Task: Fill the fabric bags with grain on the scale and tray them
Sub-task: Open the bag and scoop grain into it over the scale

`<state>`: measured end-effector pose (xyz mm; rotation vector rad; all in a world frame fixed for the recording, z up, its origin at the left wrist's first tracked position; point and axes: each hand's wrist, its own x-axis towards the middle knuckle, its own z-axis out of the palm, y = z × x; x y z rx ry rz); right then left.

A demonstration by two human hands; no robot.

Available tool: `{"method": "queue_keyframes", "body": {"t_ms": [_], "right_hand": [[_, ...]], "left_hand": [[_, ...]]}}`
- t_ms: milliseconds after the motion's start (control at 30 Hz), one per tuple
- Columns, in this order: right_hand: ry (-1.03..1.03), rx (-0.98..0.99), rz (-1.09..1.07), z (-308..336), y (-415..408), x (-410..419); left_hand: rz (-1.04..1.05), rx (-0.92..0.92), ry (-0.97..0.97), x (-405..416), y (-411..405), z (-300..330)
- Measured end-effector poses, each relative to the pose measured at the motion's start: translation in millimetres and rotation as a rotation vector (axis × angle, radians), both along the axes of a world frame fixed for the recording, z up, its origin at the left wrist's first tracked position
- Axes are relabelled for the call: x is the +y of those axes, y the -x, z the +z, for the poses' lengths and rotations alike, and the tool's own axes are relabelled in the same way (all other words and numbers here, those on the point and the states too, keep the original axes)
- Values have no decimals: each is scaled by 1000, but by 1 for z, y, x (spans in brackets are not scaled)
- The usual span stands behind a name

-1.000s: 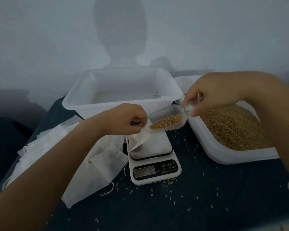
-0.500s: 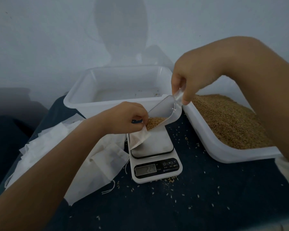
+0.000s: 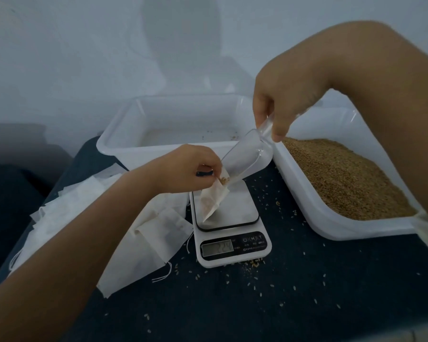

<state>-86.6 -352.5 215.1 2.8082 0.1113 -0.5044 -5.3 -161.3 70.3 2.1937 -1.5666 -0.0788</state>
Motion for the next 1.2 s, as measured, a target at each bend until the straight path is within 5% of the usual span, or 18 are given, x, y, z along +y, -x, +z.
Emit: {"method": "queue_keyframes", "body": {"t_ms": [300,533,767,967,1200], "right_hand": [[-143,-76,-103,-5,10,-17],[-559,-152,-237,-70,51,-69],[-916,-478,-581,-111,72,-118],[-744,-468,-872,-129,67,-147],[-447,-282,-904,-142,54,-141]], "left_hand": [[77,-9,14,3,1,1],[220,-120,-20,11,1,-1],[214,-196,49,7,9,-2],[207,-66,78,1,16,4],[343,-20,7,-20,17,-17]]}}
